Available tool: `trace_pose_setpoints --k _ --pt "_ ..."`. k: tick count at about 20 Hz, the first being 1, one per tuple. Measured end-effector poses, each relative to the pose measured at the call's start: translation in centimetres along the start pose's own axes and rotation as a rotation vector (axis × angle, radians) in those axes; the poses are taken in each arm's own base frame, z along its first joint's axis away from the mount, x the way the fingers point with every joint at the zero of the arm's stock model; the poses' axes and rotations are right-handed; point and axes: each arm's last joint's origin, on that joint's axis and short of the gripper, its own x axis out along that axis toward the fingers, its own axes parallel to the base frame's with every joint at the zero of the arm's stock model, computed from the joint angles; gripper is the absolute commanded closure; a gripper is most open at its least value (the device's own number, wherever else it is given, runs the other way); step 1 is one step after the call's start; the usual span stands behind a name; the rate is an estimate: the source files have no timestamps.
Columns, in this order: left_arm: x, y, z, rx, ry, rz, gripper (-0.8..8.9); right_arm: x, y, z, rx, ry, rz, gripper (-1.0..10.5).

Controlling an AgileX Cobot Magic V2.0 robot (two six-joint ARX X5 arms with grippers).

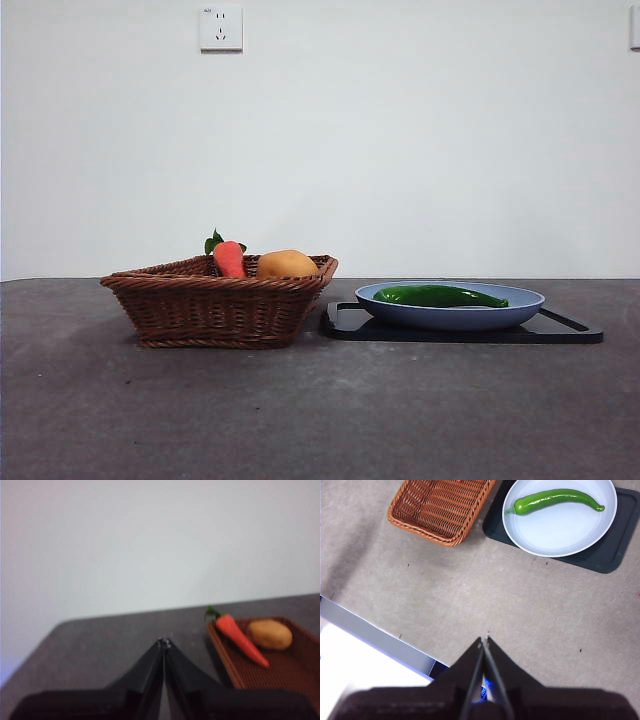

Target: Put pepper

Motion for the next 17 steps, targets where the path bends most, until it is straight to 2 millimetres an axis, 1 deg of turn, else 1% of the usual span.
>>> trace_pose_setpoints --k 4,6,8,10,17 --pt "-0.1 -0.1 -3.3 -0.038 0.047 -0.001 8.05 0.0 0.0 0.0 0.0 0.0 0.0 9.4" --pt "-0.1 -0.2 -4.2 -0.047 0.06 -0.001 8.05 0.0 0.0 0.0 0.0 0.0 0.0 9.4" --pt "-0.2 -0.2 -4.8 -0.061 0.061 -0.001 8.05 0.0 0.0 0.0 0.0 0.0 0.0 9.4" --pt "-0.3 -0.2 -4.9 -0.069 0.072 -0.001 8.05 0.0 0.0 0.0 0.0 0.0 0.0 9.4" --pt "-0.6 -0.4 -6.5 -0.103 0.229 -0.003 8.05 0.0 0.0 0.0 0.0 0.0 0.0 9.4"
